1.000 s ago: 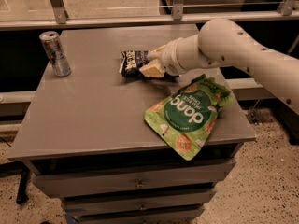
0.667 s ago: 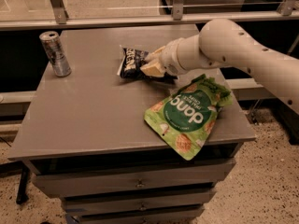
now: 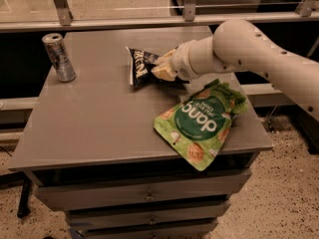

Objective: Move blue chip bag near green rice chip bag

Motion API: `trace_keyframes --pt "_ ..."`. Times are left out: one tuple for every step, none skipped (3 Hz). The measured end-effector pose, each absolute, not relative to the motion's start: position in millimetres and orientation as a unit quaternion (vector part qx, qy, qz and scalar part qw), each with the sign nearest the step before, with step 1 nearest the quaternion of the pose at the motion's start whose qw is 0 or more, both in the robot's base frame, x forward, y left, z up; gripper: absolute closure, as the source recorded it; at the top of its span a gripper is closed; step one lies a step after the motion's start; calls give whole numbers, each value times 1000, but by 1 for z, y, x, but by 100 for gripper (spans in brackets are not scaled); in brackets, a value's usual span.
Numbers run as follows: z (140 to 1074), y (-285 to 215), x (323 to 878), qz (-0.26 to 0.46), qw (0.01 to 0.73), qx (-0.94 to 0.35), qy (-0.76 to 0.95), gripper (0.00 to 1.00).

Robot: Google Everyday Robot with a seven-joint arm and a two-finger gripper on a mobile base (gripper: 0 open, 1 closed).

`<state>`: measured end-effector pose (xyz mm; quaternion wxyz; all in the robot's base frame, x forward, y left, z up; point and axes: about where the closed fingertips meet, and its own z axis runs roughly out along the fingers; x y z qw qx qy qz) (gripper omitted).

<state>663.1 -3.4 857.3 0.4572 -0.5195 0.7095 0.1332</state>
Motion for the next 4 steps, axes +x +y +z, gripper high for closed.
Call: trace_keyframes --pt "878 0 653 150 456 -533 697 100" --pt "907 4 625 179 440 -551 686 100" --pt "923 5 598 204 422 -558 685 100" --pt "924 6 579 220 402 -554 695 83"
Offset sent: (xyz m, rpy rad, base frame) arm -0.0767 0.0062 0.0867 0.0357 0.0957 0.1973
